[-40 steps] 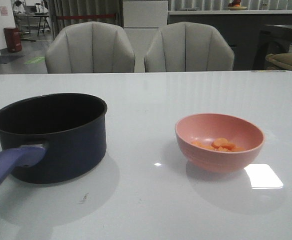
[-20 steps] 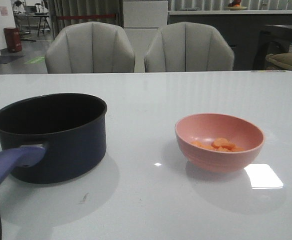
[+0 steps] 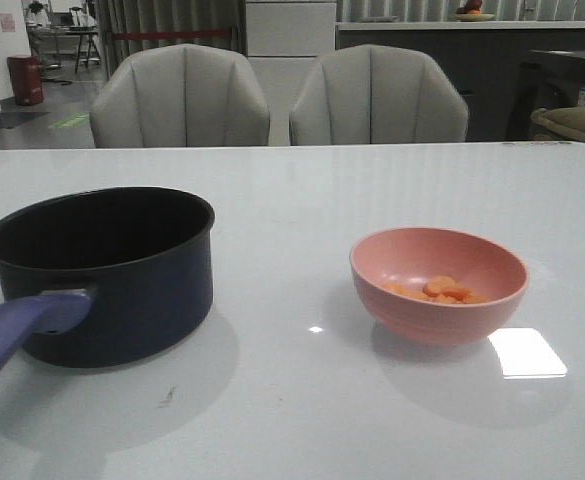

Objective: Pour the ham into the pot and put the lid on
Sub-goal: 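Set the glass lid on the table beside the saucepan with the left gripper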

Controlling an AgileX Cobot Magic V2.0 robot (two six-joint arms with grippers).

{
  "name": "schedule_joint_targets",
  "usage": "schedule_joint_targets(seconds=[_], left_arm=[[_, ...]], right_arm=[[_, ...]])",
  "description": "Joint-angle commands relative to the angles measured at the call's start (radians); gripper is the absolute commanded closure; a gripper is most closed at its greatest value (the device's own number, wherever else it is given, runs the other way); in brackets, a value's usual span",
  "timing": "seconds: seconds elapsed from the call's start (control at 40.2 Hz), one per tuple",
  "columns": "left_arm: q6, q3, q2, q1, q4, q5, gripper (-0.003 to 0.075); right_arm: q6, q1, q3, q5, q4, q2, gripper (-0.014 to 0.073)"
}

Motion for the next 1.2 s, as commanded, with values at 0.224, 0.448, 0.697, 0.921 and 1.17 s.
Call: schedule_joint_targets(seconds=[0.224, 0.448, 0.697, 0.921, 1.17], left_arm=[[-0.005, 0.101, -0.189, -0.124, 0.023, -0.161, 0.0084], [-0.005, 0.129, -0.218, -0.162, 0.014, -0.2, 0.0084], [-0.005, 0.129, -0.219, -0.167, 0.013, -0.2, 0.0084], [-0.005, 0.129, -0.219, -0.167, 0.013, -0.2, 0.0084], [-0.005, 0.129, -0.219, -0.167, 0.013, -0.2, 0.0084]], right_arm=[[0.0, -0.005, -0.006, -0.077, -0.013, -0.021, 0.045], [0.0, -0.005, -0.006, -0.081, -0.013, -0.021, 0.045], [0.018, -0.005, -0.007, -0.21, 0.017, -0.02, 0.045], [0.023, -0.005, -0.198, 0.058, 0.037, 0.086, 0.045], [0.023, -0.005, -0.314, 0.209, 0.045, 0.297, 0.045]])
